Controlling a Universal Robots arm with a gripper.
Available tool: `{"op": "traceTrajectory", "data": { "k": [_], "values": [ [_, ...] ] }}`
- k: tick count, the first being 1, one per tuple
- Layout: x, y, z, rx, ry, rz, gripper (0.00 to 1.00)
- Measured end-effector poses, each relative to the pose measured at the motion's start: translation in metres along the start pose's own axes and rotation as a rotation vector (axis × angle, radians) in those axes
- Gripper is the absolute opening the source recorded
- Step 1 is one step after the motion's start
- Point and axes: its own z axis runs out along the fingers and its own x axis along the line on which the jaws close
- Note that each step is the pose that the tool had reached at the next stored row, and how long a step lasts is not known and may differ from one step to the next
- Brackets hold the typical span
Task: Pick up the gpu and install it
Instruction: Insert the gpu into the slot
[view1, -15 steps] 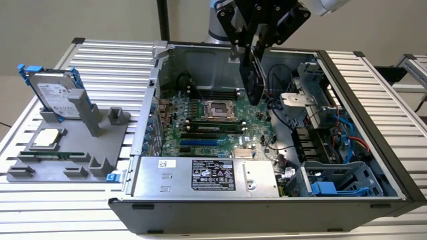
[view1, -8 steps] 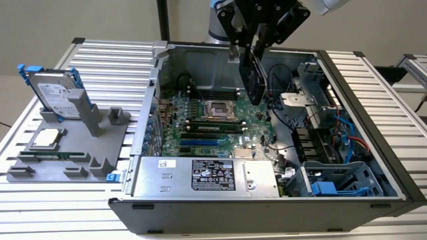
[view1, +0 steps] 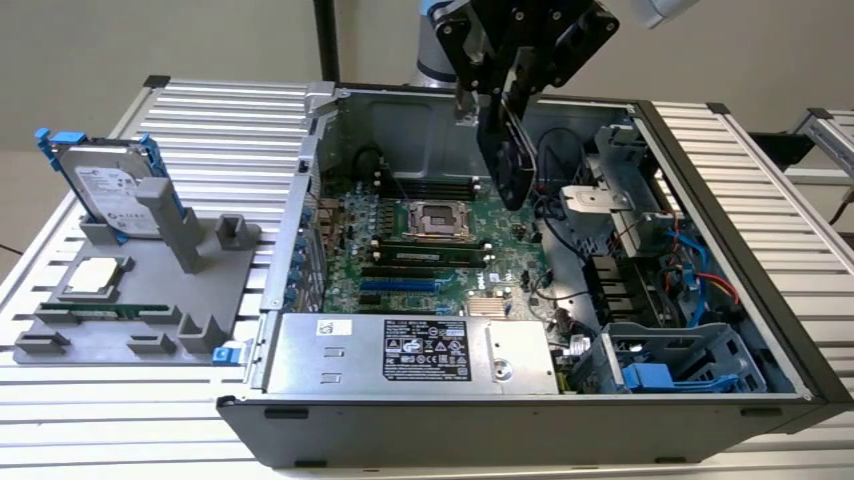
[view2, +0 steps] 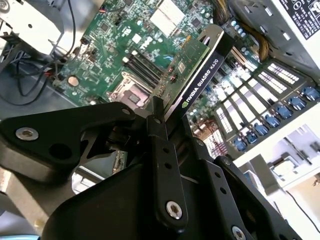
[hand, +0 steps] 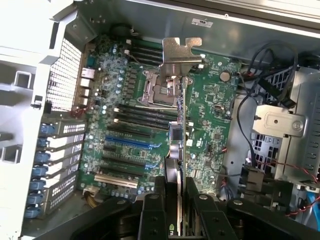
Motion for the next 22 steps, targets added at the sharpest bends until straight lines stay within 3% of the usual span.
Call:
{"op": "traceTrajectory", "data": {
  "k": [22],
  "values": [
    [0.0,0.0,0.0,-0.0017,0.0048,-0.095,0.0]
  ]
}}
